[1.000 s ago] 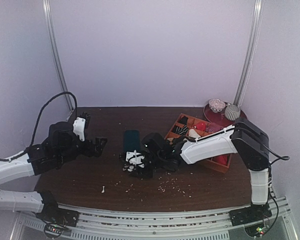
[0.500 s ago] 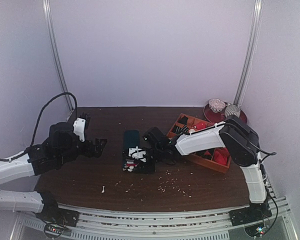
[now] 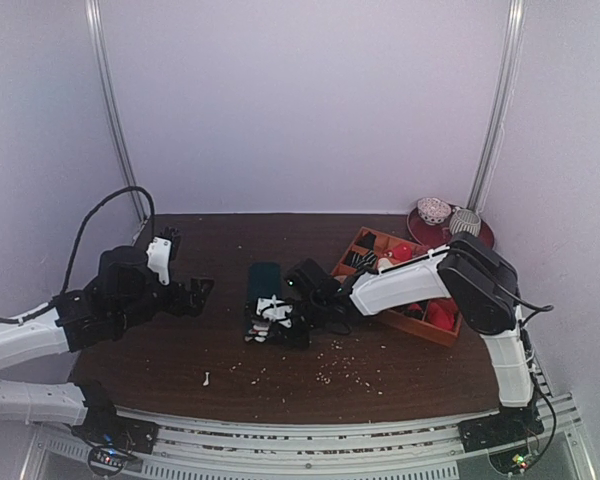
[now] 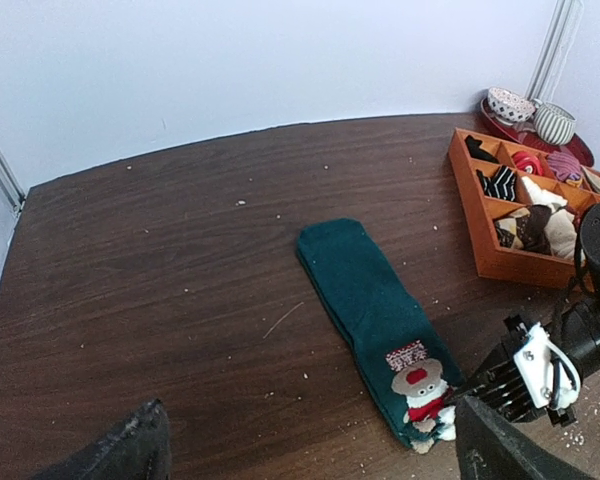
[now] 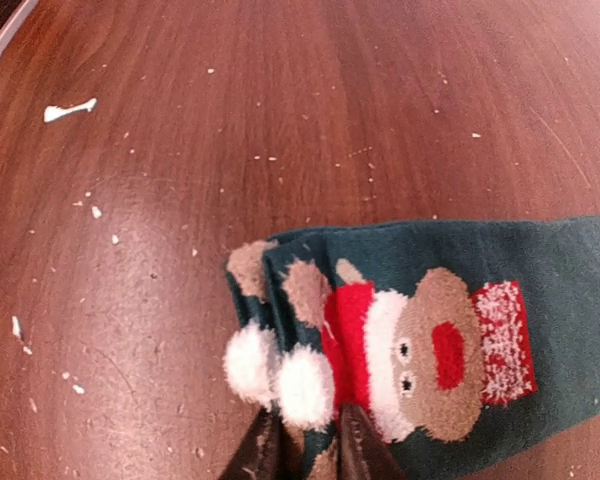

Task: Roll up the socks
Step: Move the right arm with a pair of socks to the center of the board.

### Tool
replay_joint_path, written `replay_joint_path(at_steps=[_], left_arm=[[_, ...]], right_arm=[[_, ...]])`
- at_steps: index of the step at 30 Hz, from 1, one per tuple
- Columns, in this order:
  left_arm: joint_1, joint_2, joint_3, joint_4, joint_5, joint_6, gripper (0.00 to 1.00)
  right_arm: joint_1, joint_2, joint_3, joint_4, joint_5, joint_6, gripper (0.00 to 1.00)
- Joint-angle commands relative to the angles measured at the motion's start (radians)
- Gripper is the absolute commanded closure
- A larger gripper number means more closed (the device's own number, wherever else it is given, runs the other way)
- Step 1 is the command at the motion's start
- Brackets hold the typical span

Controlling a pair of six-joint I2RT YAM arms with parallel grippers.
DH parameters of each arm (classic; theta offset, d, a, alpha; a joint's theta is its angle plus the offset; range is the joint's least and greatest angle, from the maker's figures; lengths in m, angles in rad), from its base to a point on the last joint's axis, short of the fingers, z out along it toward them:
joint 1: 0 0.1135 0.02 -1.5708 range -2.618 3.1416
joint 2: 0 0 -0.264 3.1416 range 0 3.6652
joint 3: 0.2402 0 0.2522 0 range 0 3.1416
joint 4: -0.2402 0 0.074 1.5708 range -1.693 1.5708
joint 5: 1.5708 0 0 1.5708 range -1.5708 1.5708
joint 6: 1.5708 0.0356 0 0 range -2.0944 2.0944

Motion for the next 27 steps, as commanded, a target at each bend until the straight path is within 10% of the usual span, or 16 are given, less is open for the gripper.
replay_joint_path(at_steps=[1, 14, 19, 27], left_arm=[[0.006, -0.03, -0.017, 0.033, 0.013, -0.007, 0.02], [0.0, -0.005, -0.174, 0.323, 0.454, 0.026, 0.22], [-0.049, 0.015, -0.317, 0.568, 0.614, 0.107, 0.25], [-0.082, 0.161, -0.351, 0.7, 0.765, 0.223, 0.22]], right_arm=[[0.001, 0.026, -0.011, -0.07, 0.042, 0.071, 0.85], [-0.025, 0.002, 0.021, -0.472, -0.391, 0.559, 0.91], [-0.051, -0.012, -0.074, -0.371, -0.537, 0.755, 0.92], [-0.078, 0.069, -0.028, -0.456, -0.565, 0.752, 0.93]])
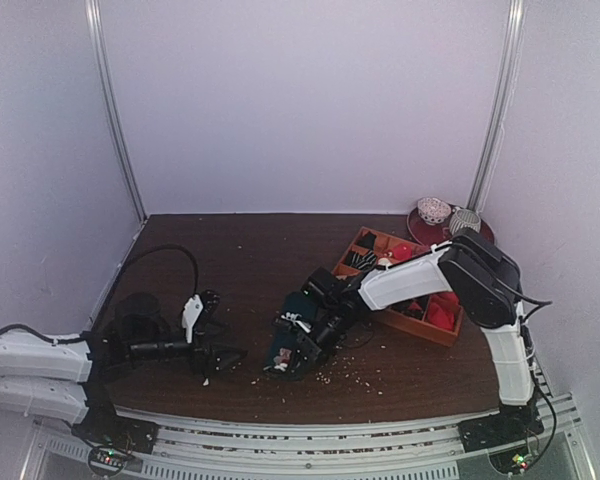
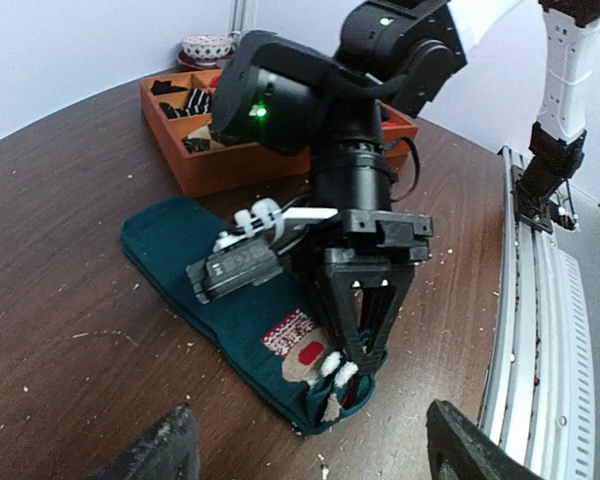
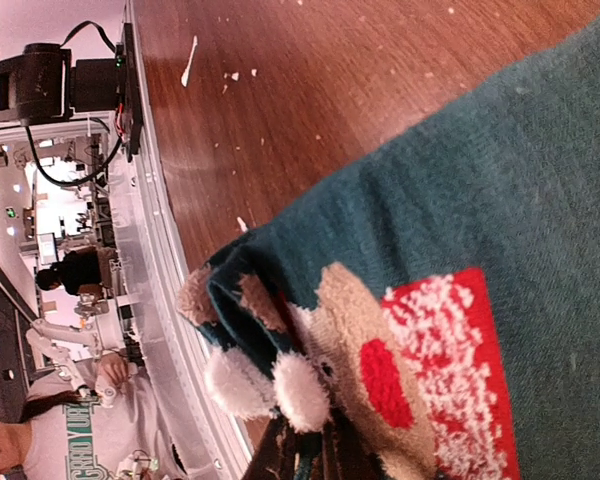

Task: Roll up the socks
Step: Move the right arm with a pair of socks to the center of the board, then roll a pair of socks at the center of the board.

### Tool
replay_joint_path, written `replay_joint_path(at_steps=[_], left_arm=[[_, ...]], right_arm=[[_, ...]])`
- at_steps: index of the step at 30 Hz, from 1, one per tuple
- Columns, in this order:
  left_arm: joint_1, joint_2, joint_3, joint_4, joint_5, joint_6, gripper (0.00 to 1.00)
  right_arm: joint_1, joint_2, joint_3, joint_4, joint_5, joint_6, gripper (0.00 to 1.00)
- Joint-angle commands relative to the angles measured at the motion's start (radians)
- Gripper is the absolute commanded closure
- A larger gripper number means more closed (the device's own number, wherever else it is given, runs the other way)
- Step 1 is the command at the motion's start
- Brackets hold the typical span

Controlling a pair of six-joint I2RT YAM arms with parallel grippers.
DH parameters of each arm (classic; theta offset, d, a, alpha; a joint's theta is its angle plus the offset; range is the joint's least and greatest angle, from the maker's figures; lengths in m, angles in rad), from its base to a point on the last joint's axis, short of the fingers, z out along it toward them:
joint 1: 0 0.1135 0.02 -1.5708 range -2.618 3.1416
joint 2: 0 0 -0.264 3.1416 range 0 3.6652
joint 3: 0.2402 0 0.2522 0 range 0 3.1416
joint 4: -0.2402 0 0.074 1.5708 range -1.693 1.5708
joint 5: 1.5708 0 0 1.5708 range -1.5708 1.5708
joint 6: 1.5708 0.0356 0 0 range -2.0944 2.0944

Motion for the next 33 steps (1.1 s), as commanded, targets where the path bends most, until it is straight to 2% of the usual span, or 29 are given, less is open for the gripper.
replay_joint_path(at_steps=[1, 5, 10, 17, 24, 28, 33], left_arm=[[-0.011, 0.102, -0.011, 0.207, 0.14, 0.084, 0.21], [-0.035, 0.254, 0.012, 0.261, 0.16, 0.149, 0.17], [-0.094, 0.417, 0.076, 0.289, 0.129, 0.232, 0.2], [-0.125, 0.511, 0.112, 0.357, 0.096, 0.28, 0.21], [-0.168, 0.649, 0.177, 0.328, 0.105, 0.3, 0.32], [-0.193, 0.694, 0.197, 0.313, 0.071, 0.3, 0.35], [-0.193, 0.726, 0.219, 0.277, 0.016, 0.292, 0.45]], right_arm=[[-0.017, 0.081, 0.037, -0.155, 0.009, 0.004, 0.93], [-0.028, 0.105, 0.074, -0.207, 0.013, -0.032, 0.93], [-0.037, 0.108, 0.079, -0.233, 0.027, -0.062, 0.94], [-0.042, 0.107, 0.069, -0.243, 0.026, -0.088, 0.94], [-0.045, 0.11, 0.071, -0.247, 0.01, -0.109, 0.94], [-0.046, 0.108, 0.071, -0.26, 0.007, -0.125, 0.94], [-0.047, 0.105, 0.061, -0.25, 0.002, -0.124, 0.94]])
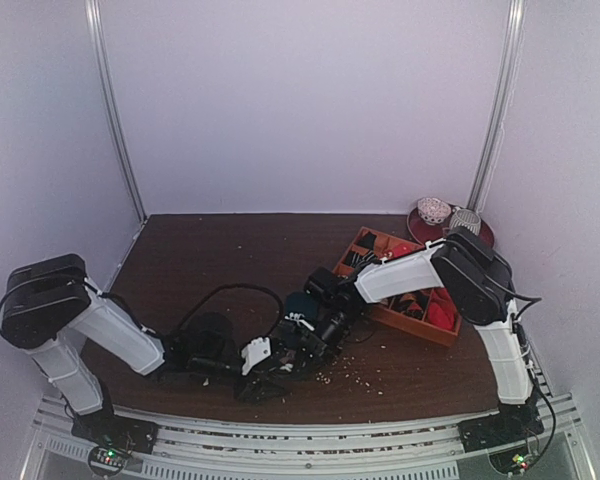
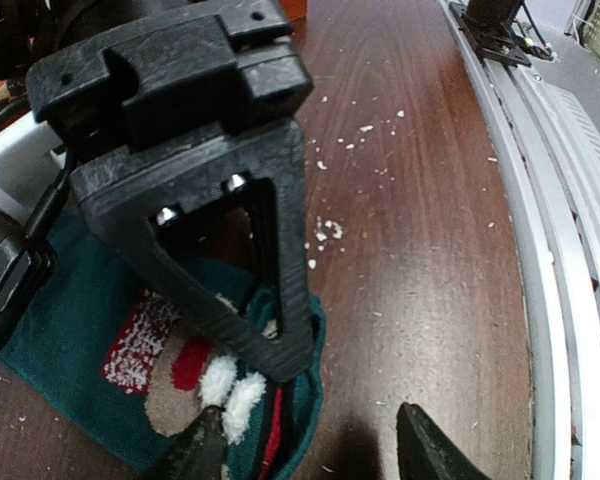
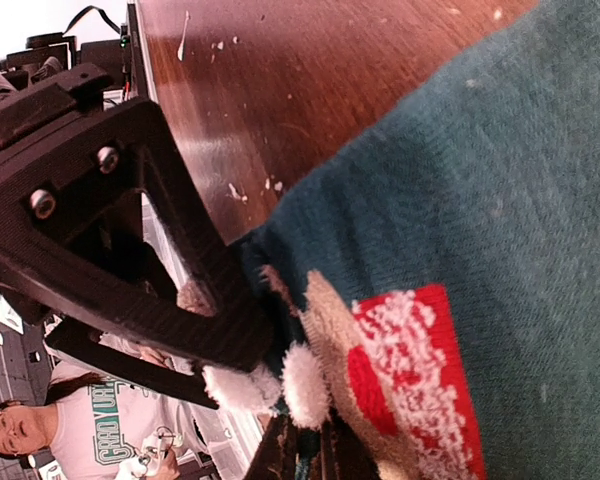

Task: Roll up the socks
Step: Roll a pair of socks at the center of the board.

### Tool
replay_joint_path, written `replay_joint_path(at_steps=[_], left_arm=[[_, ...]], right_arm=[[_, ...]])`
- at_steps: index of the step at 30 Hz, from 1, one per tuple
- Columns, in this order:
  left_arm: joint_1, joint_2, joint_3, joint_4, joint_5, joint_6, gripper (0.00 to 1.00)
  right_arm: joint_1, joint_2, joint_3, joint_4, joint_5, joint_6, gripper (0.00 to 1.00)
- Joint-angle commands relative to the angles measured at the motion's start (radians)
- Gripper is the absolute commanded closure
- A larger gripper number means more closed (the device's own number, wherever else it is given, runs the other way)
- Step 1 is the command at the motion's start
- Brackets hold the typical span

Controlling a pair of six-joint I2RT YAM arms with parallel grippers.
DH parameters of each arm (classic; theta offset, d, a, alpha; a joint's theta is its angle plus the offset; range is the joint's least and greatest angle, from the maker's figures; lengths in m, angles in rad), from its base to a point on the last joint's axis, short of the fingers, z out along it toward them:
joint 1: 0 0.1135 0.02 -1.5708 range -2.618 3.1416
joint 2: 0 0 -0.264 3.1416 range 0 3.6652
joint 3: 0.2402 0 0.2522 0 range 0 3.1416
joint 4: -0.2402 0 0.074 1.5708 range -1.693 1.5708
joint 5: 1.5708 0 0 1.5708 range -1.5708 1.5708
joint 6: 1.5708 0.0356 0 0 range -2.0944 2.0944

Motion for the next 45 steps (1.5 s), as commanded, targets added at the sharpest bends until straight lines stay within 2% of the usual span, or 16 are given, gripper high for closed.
replay_joint_path(at_steps=[1, 9, 13, 17, 20, 23, 26, 29, 32, 35, 41, 45], left_arm=[[-0.003, 0.03, 0.037, -0.014, -0.06, 0.009, 0.47], [-0.003, 0.075, 0.059, -0.071, -0.118, -0.02, 0.68], [-0.003, 0.089, 0.058, -0.088, -0.101, -0.042, 1.0], [-0.003, 0.05, 0.025, -0.076, -0.071, -0.105, 1.0], [-0.003, 0.016, 0.027, -0.154, -0.102, -0.183, 1.0], [-0.002, 0.014, 0.068, -0.285, -0.105, -0.264, 1.0], [-0.001, 0.026, 0.102, -0.387, -0.076, -0.331, 1.0], [0.019, 0.046, 0.11, -0.417, -0.003, -0.409, 1.0], [0.04, 0.072, 0.101, -0.415, 0.07, -0.47, 1.0], [0.048, 0.091, 0.092, -0.419, 0.088, -0.495, 1.0], [0.053, 0.122, 0.091, -0.419, 0.105, -0.506, 1.0], [0.053, 0.121, 0.09, -0.423, 0.109, -0.499, 1.0]], right_arm=[[-0.007, 0.041, -0.032, -0.049, 0.074, -0.015, 0.94], [-0.007, 0.036, -0.046, -0.033, 0.057, -0.014, 0.94], [-0.007, 0.027, -0.045, -0.025, 0.041, -0.02, 0.93], [-0.007, -0.021, -0.046, 0.005, 0.054, -0.032, 0.88], [-0.008, -0.122, -0.102, 0.139, 0.066, -0.01, 0.81], [-0.008, -0.255, -0.218, 0.361, 0.118, 0.046, 0.74], [-0.005, -0.388, -0.394, 0.653, 0.168, 0.085, 0.7], [0.033, -0.531, -0.589, 0.907, 0.285, -0.002, 0.65], [0.113, -0.588, -0.653, 0.892, 0.431, -0.245, 0.61], [0.173, -0.574, -0.651, 0.841, 0.553, -0.387, 0.6], [0.198, -0.499, -0.657, 0.883, 0.583, -0.5, 0.59], [0.199, -0.444, -0.607, 0.826, 0.603, -0.557, 0.57]])
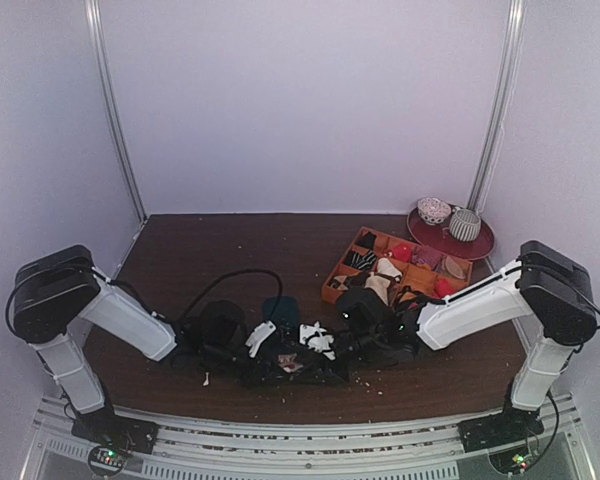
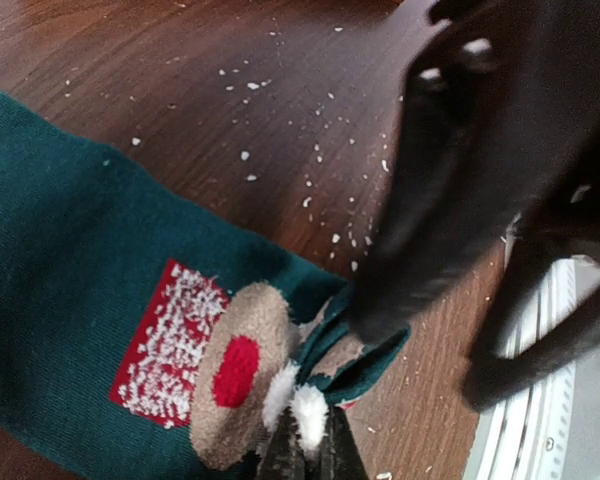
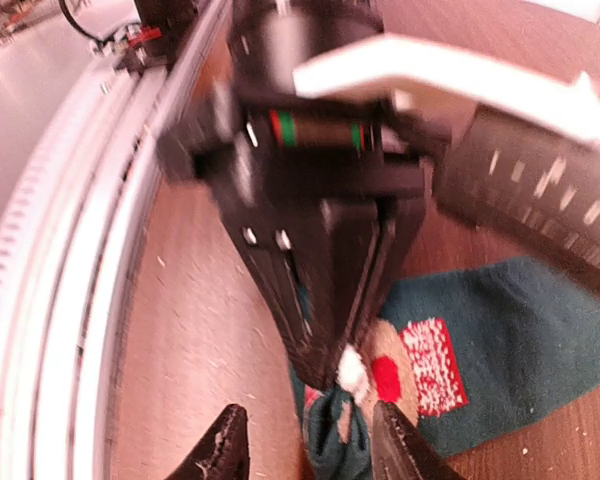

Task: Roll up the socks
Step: Roll a pair of socks at the center of the board.

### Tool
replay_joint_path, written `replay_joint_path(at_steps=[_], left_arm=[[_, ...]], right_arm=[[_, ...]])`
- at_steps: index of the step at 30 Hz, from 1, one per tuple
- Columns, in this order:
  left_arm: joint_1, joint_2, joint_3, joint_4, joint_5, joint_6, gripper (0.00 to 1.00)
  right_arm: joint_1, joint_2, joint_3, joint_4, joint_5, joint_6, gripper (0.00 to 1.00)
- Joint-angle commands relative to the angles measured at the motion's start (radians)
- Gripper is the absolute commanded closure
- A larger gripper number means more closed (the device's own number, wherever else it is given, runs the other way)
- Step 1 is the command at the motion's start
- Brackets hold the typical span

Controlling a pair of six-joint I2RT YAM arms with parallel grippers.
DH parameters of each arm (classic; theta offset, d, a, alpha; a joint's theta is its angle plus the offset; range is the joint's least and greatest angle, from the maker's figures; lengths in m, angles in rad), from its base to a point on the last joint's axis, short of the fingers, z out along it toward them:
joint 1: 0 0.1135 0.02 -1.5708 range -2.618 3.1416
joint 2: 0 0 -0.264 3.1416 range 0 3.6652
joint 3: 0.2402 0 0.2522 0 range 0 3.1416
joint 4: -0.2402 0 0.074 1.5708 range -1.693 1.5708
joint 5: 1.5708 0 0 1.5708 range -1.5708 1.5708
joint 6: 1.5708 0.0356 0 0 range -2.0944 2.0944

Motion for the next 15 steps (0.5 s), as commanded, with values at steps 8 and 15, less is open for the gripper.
replay_joint_path(at_steps=[8, 15], left_arm=[[-0.006, 0.052, -0.05, -0.219, -0.01, 0.007, 1.0], [-0.006, -0.035, -0.057, -0.216, -0.133, 0.044, 0.87]], right_arm=[[0.003, 0.118, 0.063, -0.1, 0.061, -0.131, 0.59], [-0.008, 0.185, 0.128, -0.188, 0.071, 0.003, 0.95]])
